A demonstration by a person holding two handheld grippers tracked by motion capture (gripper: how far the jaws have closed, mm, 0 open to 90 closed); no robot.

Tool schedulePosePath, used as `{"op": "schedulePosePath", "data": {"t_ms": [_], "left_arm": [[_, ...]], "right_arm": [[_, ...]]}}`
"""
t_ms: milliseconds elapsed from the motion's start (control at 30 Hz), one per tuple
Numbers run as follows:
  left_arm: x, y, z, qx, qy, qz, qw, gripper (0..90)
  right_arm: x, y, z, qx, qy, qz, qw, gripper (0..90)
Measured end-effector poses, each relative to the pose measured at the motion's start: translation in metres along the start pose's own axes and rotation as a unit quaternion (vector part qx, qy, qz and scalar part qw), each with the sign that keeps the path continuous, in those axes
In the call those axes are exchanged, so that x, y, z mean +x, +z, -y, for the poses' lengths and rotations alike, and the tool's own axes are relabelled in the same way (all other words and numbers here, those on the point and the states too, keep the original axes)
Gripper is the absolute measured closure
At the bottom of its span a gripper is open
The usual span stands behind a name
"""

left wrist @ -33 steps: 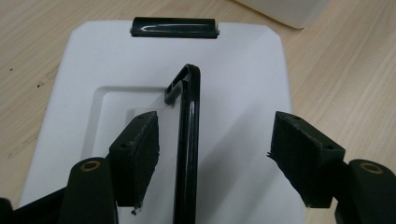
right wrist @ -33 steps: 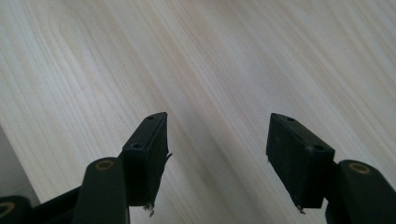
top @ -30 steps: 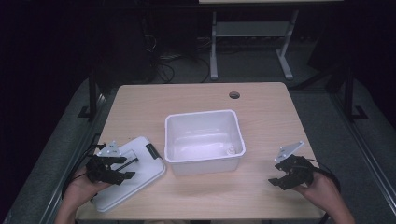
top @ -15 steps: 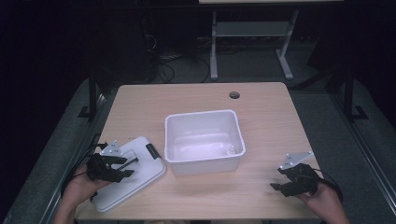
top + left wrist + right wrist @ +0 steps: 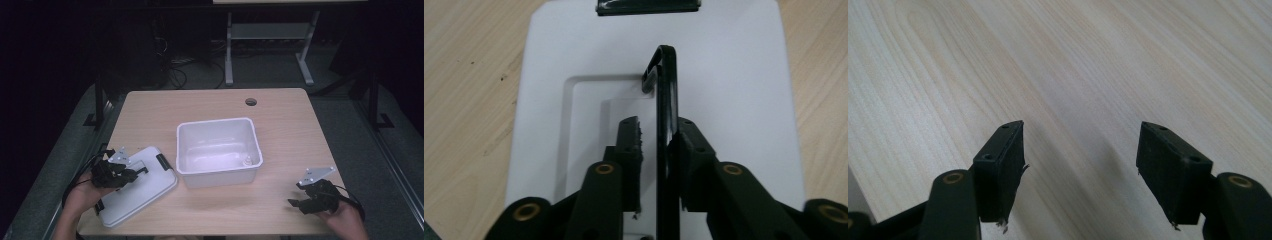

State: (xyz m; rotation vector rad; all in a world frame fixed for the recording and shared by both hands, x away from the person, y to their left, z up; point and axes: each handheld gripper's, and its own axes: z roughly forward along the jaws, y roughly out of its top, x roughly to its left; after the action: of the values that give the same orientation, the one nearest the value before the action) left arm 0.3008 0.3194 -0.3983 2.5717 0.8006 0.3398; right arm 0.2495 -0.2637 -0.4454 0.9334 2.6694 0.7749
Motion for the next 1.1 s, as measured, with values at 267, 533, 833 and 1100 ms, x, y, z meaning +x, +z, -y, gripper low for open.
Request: {"op": "schedulePosePath", "data": {"t_ms": [267, 533, 833, 1100], "left_arm": [[0.009, 0.000, 0.002, -0.005, -0.006, 0.011, 0.9999, 78.6], [0.012, 0.003, 0.004, -0.007, -0.008, 0.023, 0.9997, 82.7], [0.012, 0.002, 0.005, -0.011, 0.001, 0.034, 0.9994, 83.8], [0.012, -0.006, 0.004, -0.022, 0.006, 0.044, 0.9988, 84.0]], "right_arm": [[0.002, 0.001, 0.000, -0.003, 0.000, -0.001, 1.0000, 35.6], [0.003, 0.002, -0.003, -0.003, -0.001, -0.002, 1.0000, 36.0], [0.002, 0.003, -0.003, -0.004, 0.001, -0.006, 1.0000, 35.9], [0.002, 0.005, -0.002, -0.006, 0.003, -0.007, 1.0000, 35.8]]}}
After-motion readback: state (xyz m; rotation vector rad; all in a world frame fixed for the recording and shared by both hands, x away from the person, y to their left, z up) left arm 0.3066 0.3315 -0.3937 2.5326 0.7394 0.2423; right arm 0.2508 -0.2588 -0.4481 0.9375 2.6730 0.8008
